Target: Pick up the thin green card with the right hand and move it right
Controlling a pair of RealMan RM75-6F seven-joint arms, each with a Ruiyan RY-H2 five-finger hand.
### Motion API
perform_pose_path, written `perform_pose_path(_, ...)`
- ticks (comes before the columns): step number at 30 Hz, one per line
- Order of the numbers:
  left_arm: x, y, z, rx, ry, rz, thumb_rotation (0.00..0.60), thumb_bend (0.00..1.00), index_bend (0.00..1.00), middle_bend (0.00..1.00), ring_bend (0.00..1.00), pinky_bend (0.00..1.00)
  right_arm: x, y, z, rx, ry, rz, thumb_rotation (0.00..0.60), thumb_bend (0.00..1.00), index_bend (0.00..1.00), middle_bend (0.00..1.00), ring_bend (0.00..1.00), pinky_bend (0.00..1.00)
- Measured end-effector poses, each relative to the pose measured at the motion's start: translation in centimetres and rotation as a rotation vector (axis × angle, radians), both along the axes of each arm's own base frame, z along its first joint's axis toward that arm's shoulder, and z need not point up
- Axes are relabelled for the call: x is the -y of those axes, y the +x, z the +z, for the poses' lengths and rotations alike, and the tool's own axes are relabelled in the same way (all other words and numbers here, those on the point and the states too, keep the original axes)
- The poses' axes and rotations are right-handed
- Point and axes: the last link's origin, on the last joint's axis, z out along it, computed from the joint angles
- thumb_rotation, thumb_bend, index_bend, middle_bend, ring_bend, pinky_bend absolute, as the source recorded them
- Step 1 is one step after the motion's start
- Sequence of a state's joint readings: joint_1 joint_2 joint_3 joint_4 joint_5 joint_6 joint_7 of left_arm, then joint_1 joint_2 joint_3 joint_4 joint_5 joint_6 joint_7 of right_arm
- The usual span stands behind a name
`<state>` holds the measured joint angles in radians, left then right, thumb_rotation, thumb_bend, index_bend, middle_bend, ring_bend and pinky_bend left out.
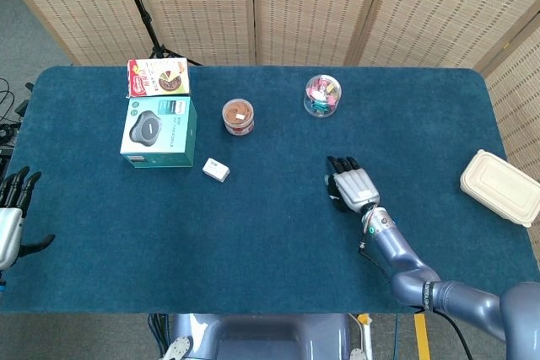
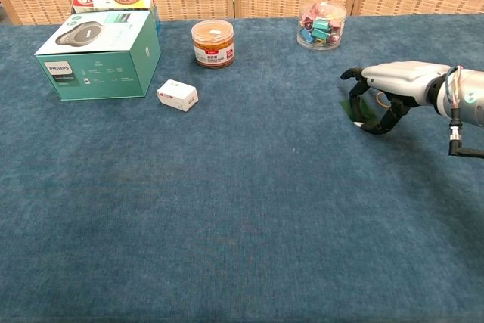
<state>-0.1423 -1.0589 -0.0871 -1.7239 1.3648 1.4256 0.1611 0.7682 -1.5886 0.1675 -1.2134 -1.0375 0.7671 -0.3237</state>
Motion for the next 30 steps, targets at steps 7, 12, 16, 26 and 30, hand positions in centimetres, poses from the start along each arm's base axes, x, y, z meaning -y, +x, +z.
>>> perform_pose_path(7,0.0,0.0,0.0,0.0,-0.001,-0.001,0.6,0.0,0.0,0.0,0.0,0.0,0.0,0.1,0.0,-0.001,0.009,-0.009,0.6,0.49,0.58,0.0,0.0,0.0)
perform_pose_path(12,0.0,0.0,0.0,0.0,0.001,-0.001,0.6,0.0,0.0,0.0,0.0,0.0,0.0,0.1,0.0,0.001,0.01,-0.011,0.6,0.59,0.59,0.0,0.0,0.0)
perform_pose_path(16,0.0,0.0,0.0,0.0,0.001,-0.002,0.6,0.0,0.0,0.0,0.0,0.0,0.1,0.1,0.0,-0.003,0.002,-0.011,0.6,0.64,0.6,0.0,0.0,0.0)
perform_pose_path(26,0.1,0.0,0.1,0.003,0.003,-0.001,0.6,0.0,0.0,0.0,0.0,0.0,0.7,0.3,0.2,0.007,-0.044,-0.005,0.6,0.66,0.64,0.0,0.0,0.0)
perform_pose_path(30,0.1,0.0,0.1,0.004,0.002,-0.002,0.6,0.0,0.0,0.0,0.0,0.0,1.1,0.4,0.3,0.01,-0.058,-0.002,0.6,0.66,0.64,0.0,0.0,0.0)
